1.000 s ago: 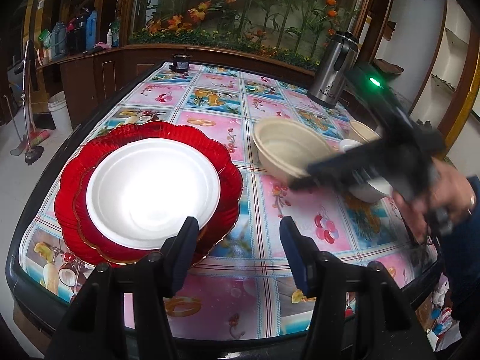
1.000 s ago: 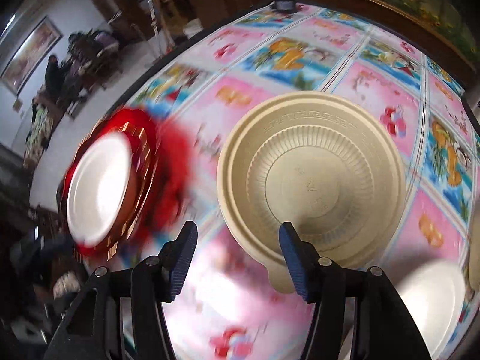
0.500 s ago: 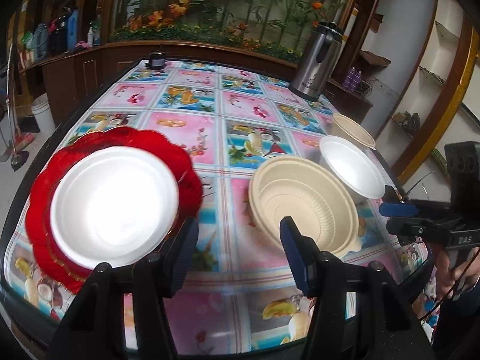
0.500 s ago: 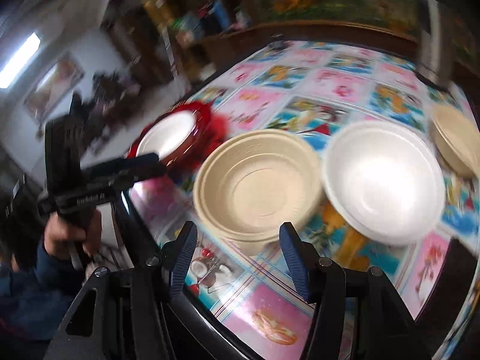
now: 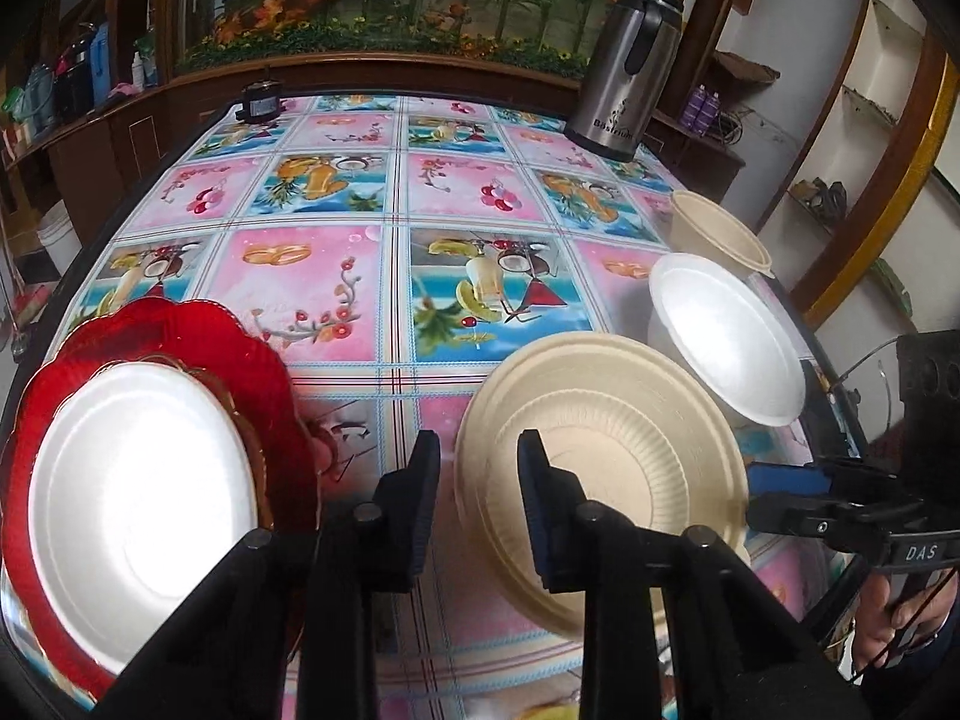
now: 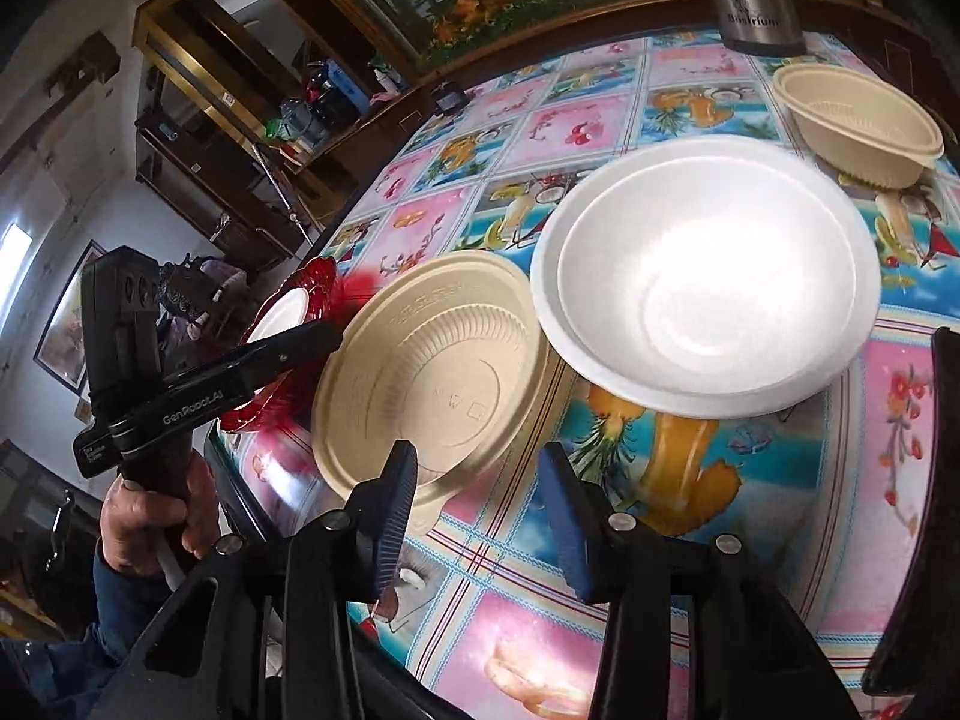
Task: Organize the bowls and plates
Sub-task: 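Take the beige paper plate with the left tool while the right tool releases it, then carry the beige paper plate with the left tool over the red plate stack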
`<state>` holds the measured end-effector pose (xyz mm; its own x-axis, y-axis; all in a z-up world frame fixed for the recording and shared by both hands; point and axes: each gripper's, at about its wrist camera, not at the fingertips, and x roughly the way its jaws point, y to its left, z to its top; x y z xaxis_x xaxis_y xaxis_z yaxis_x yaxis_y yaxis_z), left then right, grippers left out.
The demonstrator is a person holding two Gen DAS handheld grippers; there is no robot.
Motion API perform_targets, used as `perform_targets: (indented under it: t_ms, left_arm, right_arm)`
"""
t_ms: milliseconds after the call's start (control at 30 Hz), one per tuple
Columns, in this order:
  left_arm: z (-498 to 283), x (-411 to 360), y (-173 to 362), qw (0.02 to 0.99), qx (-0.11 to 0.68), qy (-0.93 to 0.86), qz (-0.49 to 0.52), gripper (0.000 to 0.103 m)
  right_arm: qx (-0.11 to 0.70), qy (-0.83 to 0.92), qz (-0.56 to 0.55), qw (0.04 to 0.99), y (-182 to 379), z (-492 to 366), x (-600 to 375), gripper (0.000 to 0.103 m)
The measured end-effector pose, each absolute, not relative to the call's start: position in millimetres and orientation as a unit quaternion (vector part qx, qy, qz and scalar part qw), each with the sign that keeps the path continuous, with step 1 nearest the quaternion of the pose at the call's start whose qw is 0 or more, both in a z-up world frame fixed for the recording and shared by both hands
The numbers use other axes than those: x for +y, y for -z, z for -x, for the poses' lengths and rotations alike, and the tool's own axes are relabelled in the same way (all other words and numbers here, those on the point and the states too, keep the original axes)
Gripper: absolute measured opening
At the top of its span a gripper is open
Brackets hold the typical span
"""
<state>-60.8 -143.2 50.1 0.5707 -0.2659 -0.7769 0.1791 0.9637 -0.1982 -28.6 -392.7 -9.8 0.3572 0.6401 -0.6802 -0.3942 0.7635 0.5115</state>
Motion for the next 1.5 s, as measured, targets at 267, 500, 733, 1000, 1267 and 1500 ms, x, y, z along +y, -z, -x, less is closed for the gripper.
perform_targets:
  t_ms: [267,500,733,1000,1267,1500]
  left_arm:
    - [71,-153,-35,0.879,0.455,0.136,0.038,0.019]
    - [90,-145,-43,0.885,0.442,0.138,0.049,0.019]
    - [100,-138,-44,0.889,0.436,0.130,0.056,0.019]
    - [110,-129,-56,0.897,0.418,0.128,0.066,0.019]
    - [121,-113,-71,0.907,0.397,0.116,0.076,0.019]
    - [129,-95,-82,0.915,0.380,0.104,0.089,0.019]
  right_arm:
    - [0.470,-0.316,-0.140,0.812,18,26,-390,0.028]
    - [0.459,-0.322,-0.139,0.816,11,32,-389,0.027]
    - [0.455,-0.330,-0.134,0.816,8,37,-383,0.027]
    - [0.444,-0.337,-0.121,0.821,-4,42,-376,0.027]
    - [0.438,-0.350,-0.115,0.820,-12,44,-362,0.027]
    - [0.428,-0.363,-0.104,0.821,-24,44,-345,0.027]
